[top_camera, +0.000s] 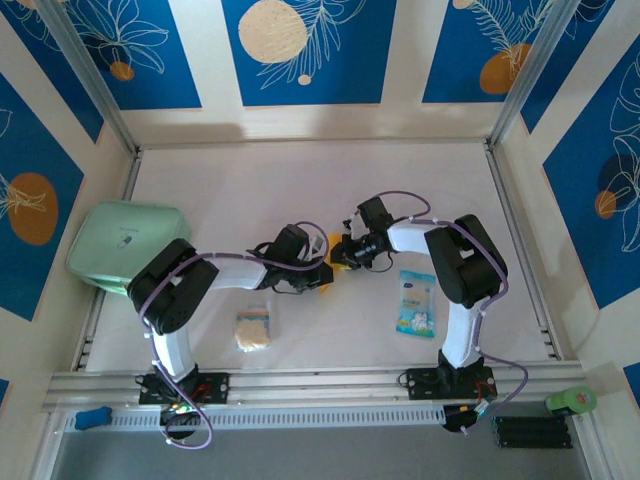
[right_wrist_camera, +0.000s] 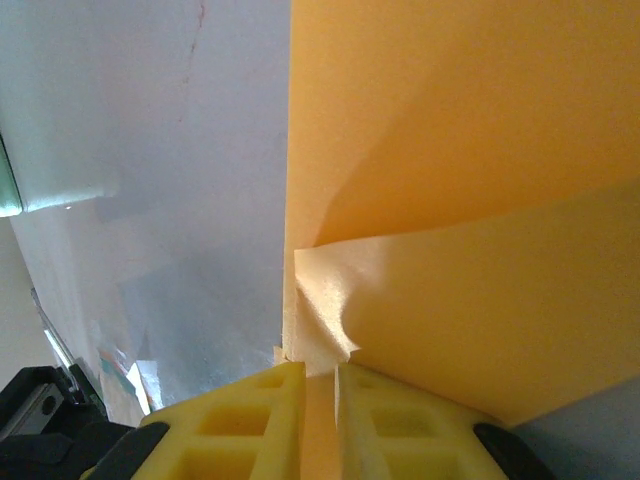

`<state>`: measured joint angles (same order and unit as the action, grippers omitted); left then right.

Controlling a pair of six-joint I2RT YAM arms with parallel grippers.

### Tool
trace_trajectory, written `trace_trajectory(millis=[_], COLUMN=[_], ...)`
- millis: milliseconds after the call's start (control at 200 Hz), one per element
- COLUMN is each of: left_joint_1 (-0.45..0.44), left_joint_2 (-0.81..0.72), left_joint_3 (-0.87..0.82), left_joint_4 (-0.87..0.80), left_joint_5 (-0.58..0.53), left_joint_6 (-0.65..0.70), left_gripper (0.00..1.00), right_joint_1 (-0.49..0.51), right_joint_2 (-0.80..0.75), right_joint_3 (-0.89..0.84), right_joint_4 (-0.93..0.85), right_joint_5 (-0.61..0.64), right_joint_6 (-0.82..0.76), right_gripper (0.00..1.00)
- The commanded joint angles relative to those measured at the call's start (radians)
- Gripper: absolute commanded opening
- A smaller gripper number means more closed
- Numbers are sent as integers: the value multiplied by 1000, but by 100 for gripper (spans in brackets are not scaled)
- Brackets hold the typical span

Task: Fold a paper plane with a square sheet of paper (pick it up from the middle)
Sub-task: Fold the wing for the fifth time at the center of the table.

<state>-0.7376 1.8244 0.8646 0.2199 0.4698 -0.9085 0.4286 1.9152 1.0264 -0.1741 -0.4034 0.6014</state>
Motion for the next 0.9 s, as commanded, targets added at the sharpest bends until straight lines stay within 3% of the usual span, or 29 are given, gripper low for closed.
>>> trace_trajectory(millis=[0,665,895], left_joint_1=[-7,-7,-8], left_joint_2=[19,24,22], left_joint_3=[-16,-45,-53], left_joint_4=[-10,-7,-11], left_joint_5=[-8,-33,-39], left_joint_6=[10,8,10], left_gripper=[10,8,7], right_joint_1=[7,18,18], right_joint_2=[25,16,-101], right_joint_3=[10,41,27], right_joint_4=[-50,-85,-75], right_joint_5=[25,26,40], right_joint_6=[-18,-32,-17], right_gripper=[17,17,17])
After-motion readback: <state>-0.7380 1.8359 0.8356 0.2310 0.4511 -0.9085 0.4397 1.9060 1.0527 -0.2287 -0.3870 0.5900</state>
